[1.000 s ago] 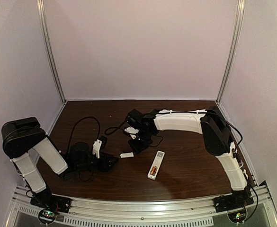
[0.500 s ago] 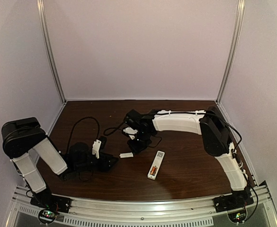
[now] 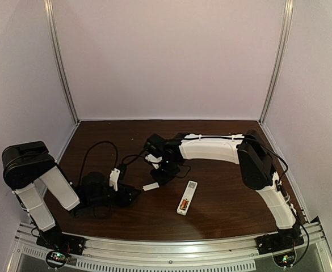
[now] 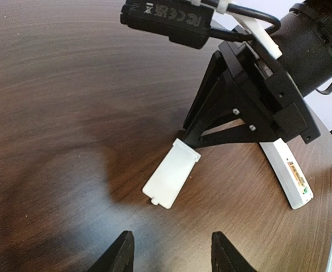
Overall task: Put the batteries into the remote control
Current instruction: Pick up the battery cover at the center of the board.
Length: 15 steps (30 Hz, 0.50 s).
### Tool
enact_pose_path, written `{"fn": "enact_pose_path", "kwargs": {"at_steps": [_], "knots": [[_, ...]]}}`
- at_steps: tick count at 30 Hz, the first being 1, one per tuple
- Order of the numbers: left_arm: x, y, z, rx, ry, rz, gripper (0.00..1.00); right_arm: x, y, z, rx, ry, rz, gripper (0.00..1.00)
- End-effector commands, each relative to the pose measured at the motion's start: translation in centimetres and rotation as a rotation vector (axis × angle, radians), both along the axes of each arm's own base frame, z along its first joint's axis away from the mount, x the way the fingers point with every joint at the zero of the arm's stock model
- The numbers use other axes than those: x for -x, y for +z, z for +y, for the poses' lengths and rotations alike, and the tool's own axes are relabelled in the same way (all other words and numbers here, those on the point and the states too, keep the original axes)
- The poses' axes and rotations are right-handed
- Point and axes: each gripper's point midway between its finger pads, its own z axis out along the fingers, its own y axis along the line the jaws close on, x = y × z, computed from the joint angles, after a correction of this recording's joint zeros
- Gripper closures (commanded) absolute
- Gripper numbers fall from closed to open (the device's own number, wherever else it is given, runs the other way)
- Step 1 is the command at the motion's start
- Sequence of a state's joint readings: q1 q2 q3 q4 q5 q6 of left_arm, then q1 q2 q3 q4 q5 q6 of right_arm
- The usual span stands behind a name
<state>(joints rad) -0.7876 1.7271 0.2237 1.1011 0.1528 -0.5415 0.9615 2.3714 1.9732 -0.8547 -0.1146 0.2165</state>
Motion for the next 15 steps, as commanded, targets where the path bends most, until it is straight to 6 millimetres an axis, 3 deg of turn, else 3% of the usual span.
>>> {"fn": "enact_pose_path", "kwargs": {"at_steps": [1, 9, 15], "knots": [[0.2, 0.1, 0.2, 0.015, 0.008, -0.009, 0.53, 1.0, -2.9, -1.4, 0.084, -0.009, 0.056, 0.80], [0.3, 0.2, 0.4, 0.025, 0.017, -0.014, 0.53, -0.8, 2.6, -0.8, -0.091, -0.042, 0.043, 0.84], [0.3, 0.3, 0.6, 0.023, 0.023, -0.019, 0.53, 0.6, 2.3, 0.9, -0.108, -0.013, 0.067, 0.86]]}}
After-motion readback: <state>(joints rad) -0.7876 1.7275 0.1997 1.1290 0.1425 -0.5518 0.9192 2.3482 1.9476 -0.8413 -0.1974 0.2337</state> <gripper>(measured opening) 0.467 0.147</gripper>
